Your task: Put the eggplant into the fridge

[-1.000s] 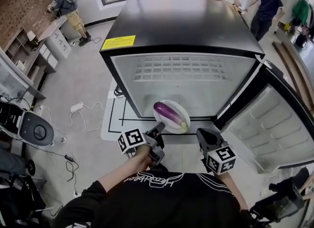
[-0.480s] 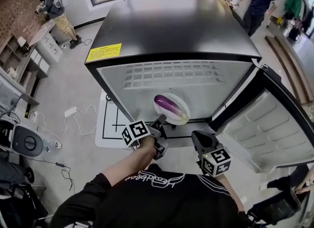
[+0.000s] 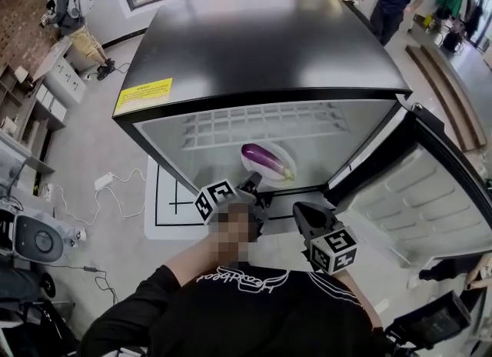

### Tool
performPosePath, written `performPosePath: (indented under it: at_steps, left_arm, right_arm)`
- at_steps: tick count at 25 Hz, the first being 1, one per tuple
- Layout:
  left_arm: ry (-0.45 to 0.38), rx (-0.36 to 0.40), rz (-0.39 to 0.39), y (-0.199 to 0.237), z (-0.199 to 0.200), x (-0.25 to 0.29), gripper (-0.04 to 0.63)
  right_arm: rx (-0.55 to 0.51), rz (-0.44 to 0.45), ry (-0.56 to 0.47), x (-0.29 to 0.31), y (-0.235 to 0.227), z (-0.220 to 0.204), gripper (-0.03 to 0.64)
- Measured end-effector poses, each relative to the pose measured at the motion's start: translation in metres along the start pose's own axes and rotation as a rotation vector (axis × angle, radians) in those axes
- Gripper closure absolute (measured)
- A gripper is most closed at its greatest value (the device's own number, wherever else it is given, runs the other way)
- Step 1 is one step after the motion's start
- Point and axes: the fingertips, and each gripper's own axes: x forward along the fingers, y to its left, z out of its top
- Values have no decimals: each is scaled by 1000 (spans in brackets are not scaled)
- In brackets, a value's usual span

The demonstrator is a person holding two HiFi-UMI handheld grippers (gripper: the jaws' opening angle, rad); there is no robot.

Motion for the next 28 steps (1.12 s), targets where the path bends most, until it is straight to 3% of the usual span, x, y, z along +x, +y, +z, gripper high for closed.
performPosePath:
  at_steps: [11, 15, 24, 28]
  left_arm:
    - [9, -92, 43, 15, 18, 23, 575]
    - [19, -169, 59, 19, 19, 29, 575]
    - [25, -208, 49, 15, 24, 39, 575]
    - [59, -211, 92, 18, 19, 42, 574]
  right_arm:
    - [-42, 5, 20, 13, 1, 14, 609]
    - [-39, -9, 10, 16, -1, 23, 609]
    - [-46, 8, -17, 18, -3, 30, 609]
    - [-26, -1, -30, 16, -8, 35, 609]
